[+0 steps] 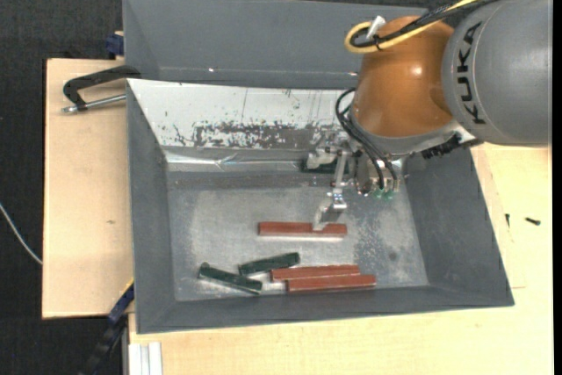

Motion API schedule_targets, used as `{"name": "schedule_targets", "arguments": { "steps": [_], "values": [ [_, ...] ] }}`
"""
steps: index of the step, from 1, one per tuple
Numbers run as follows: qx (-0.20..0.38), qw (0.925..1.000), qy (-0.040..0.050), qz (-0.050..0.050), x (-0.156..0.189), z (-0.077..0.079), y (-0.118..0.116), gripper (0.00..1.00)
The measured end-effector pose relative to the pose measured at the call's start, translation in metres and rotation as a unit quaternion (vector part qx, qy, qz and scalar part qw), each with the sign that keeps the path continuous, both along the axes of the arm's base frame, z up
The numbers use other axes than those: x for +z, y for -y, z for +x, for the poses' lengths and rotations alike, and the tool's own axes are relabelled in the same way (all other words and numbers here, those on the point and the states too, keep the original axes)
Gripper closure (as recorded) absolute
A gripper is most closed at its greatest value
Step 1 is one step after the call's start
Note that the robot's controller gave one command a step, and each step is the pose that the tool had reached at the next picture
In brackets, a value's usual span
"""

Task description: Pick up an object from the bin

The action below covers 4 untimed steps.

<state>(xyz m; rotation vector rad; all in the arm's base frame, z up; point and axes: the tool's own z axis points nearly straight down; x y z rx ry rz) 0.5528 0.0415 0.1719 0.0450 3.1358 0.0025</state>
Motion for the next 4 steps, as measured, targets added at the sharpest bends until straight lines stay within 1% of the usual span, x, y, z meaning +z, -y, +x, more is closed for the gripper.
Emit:
{"name": "schedule_targets", "arguments": {
  "steps": [1, 2, 3, 4],
  "values": [
    [0.020, 0.9998, -0.0055, 0.000, -0.011, -0.042, 0.005, 0.00],
    [0.021, 0.9998, -0.0042, -0.001, -0.048, -0.026, 0.025, 0.00],
    [-0.002, 1.0000, -0.0015, 0.000, -0.100, -0.021, 0.002, 0.00],
    [-0.001, 1.0000, -0.0011, 0.000, -0.091, -0.023, 0.006, 1.00]
  ]
}}
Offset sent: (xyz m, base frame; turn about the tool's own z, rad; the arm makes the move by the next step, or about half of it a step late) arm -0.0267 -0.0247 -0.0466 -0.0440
